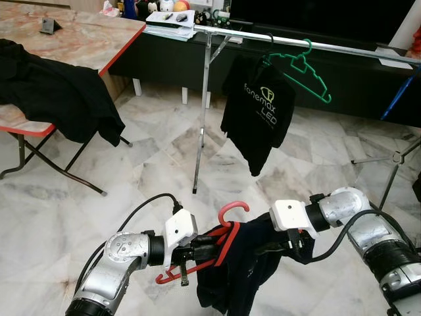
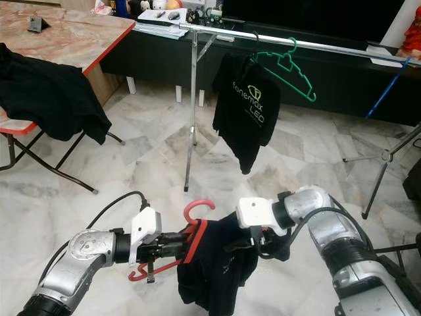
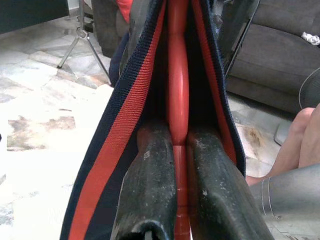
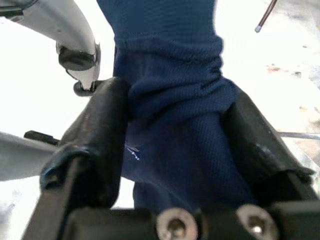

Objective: Hang hanger

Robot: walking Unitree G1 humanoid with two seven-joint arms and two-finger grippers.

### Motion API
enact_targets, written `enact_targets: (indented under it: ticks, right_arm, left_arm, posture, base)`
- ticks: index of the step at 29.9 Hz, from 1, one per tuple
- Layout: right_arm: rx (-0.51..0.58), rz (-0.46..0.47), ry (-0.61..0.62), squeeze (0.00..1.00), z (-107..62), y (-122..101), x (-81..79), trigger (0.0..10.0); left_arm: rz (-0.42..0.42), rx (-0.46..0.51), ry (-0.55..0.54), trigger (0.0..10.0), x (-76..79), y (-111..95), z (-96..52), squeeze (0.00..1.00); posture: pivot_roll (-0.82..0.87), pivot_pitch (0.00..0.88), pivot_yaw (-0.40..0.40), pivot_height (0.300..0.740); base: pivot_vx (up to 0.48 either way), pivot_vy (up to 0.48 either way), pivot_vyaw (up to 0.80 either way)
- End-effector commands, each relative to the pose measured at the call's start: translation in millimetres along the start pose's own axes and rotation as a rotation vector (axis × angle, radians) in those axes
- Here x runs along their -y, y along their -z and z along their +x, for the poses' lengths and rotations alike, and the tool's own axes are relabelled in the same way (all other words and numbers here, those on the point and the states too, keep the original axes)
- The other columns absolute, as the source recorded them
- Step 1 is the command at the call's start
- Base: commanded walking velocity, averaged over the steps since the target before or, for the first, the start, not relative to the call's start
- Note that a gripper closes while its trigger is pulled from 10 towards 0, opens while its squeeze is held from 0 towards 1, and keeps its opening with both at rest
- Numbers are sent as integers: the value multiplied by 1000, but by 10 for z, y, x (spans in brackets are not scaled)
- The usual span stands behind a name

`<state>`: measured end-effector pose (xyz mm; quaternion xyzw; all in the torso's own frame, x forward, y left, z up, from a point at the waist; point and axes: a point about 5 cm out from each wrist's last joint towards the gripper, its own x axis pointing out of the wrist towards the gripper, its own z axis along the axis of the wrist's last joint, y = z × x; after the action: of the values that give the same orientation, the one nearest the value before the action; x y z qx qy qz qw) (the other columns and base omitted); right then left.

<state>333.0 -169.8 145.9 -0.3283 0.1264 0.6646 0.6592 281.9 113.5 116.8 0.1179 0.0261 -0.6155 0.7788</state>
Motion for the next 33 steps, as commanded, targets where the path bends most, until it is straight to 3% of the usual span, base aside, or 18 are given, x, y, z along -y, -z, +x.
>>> enact_targets:
  ticks: [1, 33]
  right_arm:
    - [17, -6, -12, 0, -5, -26, 8, 0]
    - [80, 68, -45, 0, 59, -6, -40, 0]
  left_arm:
    - [31, 31, 33, 10000, 31, -90, 56, 0]
    - [63, 14, 46, 10000, 20, -129, 84, 0]
  posture:
    - [-42, 175, -81, 740]
    - [-38, 176, -78, 740]
  base:
    - [0, 0, 0]
    - [0, 0, 0]
